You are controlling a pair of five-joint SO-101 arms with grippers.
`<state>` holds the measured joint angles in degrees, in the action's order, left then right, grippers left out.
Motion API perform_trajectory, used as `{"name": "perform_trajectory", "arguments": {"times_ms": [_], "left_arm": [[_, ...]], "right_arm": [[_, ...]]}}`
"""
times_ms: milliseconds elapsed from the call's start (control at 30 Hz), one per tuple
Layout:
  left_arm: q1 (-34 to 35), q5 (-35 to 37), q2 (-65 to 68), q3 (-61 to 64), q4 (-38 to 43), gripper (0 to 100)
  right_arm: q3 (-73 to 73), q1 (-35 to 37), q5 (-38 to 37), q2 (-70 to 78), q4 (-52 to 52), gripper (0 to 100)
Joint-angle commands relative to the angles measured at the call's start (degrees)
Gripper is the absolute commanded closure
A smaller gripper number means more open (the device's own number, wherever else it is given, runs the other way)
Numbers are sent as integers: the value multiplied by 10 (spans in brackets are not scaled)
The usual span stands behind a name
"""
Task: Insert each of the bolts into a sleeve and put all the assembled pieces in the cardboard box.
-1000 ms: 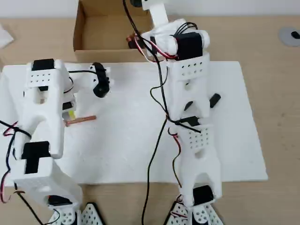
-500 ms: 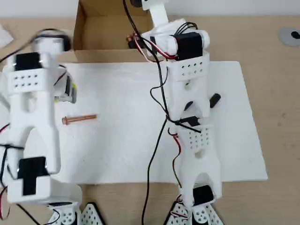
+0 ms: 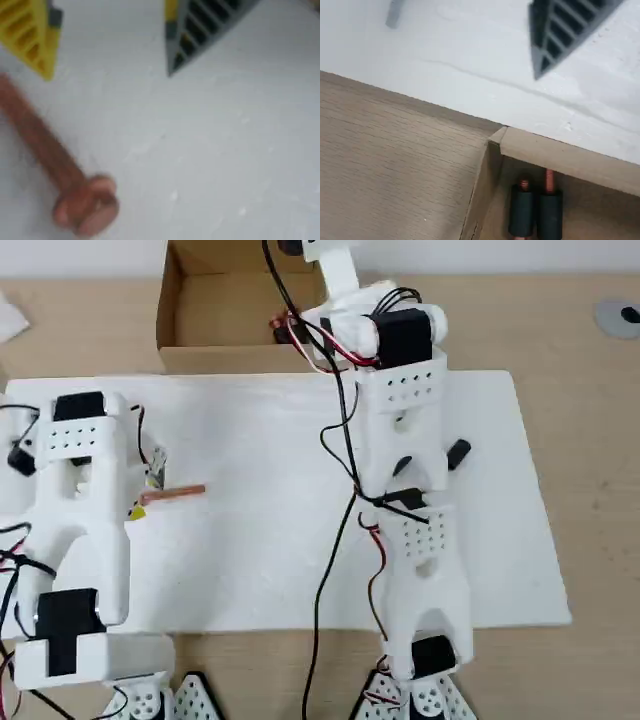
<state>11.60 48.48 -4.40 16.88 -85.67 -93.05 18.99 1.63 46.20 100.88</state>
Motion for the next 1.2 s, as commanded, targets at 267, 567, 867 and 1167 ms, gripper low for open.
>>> {"name": "perform_trajectory", "arguments": {"times_ms": [267,567,867,1167], "left_arm": [[-8,109,-15,61,137,839],[-11,107,-15,137,237,840],[-11,107,-14,150,261,841],[-11,106,-14,258,433,840]], "right_arm": [[-23,-7,-4,-37,4,630],[-23,-7,-5,-37,4,630],[-23,-7,-5,-37,5,630],[-23,-7,-5,-37,15,630]]}}
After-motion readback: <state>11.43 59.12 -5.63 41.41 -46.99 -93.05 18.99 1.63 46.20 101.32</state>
